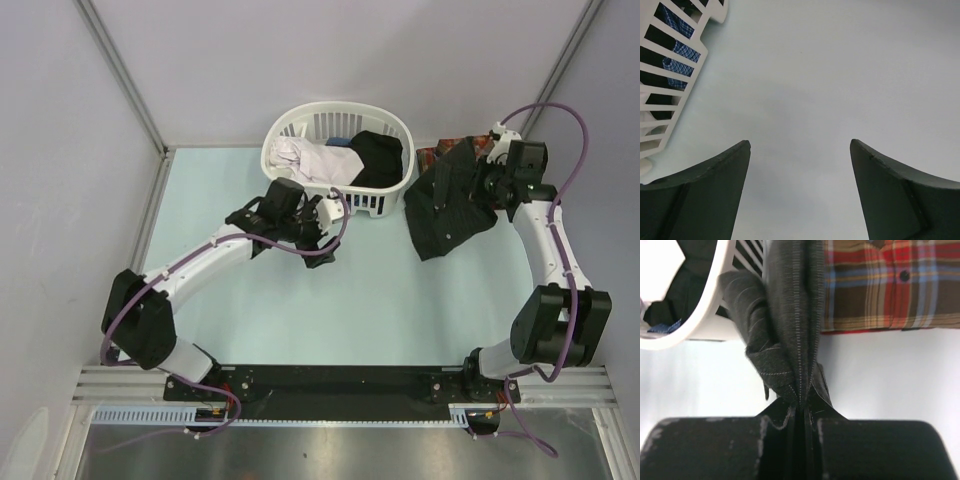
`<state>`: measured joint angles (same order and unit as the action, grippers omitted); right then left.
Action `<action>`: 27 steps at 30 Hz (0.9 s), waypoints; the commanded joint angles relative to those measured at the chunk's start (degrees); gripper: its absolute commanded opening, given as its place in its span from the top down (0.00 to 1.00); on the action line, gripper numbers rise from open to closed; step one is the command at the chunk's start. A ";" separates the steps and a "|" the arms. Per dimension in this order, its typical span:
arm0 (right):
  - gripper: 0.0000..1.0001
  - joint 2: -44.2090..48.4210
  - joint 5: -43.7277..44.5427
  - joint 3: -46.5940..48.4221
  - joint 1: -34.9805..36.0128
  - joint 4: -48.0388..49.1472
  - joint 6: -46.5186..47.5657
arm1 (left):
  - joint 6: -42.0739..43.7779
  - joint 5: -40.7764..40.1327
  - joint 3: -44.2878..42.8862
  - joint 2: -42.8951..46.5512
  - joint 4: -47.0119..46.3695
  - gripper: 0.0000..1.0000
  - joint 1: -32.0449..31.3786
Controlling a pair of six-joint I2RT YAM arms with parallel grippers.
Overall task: Fold and stack the long sleeve shirts
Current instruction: Neatly place the folded shirt to the corner
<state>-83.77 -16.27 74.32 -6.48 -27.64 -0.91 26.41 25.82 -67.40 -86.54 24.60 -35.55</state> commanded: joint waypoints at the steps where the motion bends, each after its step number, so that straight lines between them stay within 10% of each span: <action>1: 1.00 -0.25 2.03 3.37 0.15 4.87 -0.32 | -1.01 1.25 2.09 4.01 0.62 0.13 0.22; 27: 1.00 -15.37 4.06 27.44 4.90 3.57 0.73 | -0.40 1.42 6.39 6.03 -0.78 0.01 2.42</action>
<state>-98.87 -12.75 95.50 -1.50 -24.43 -2.00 26.46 25.87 -62.13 -83.33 25.41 -33.65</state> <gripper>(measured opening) 0.049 0.983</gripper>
